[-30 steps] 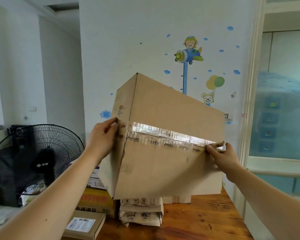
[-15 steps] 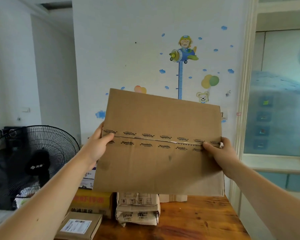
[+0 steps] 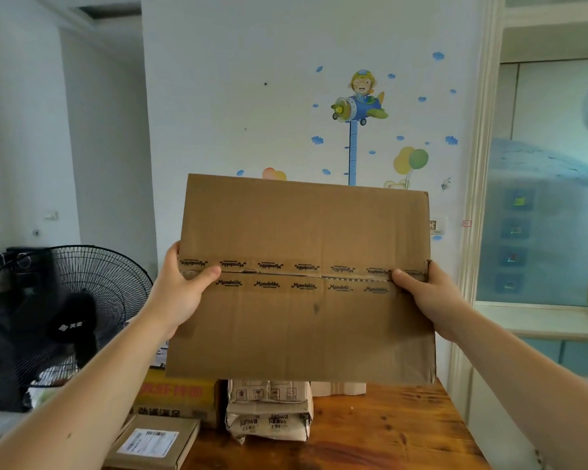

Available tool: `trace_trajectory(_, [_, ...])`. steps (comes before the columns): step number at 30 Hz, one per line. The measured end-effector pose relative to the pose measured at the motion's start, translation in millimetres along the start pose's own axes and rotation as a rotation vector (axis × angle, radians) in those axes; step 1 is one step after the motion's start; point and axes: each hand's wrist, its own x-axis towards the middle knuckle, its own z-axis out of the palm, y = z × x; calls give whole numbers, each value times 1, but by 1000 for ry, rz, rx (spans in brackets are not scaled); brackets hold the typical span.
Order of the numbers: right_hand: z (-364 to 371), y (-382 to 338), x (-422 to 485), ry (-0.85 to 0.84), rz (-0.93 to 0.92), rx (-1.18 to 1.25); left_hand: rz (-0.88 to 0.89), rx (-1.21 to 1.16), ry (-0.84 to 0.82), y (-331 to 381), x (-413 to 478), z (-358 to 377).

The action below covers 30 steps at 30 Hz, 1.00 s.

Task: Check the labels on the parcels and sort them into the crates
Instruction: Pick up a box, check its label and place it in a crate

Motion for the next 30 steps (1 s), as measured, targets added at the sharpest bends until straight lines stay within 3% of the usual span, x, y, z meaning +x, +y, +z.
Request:
trace_trajectory(8, [0, -8, -7, -35, -8, 24, -53, -74, -1, -1, 4, -9])
trace_trajectory(17, [4, -6, -5, 37, -7, -65, -47, -11, 35, -11, 4, -4])
trace_trajectory(23, [-1, -14, -7, -50, 82, 5, -213, -64, 24, -2, 14, -7])
trace_trajectory(30, [10, -14, -8, 53, 46, -88, -163, -44, 83, -10, 11, -3])
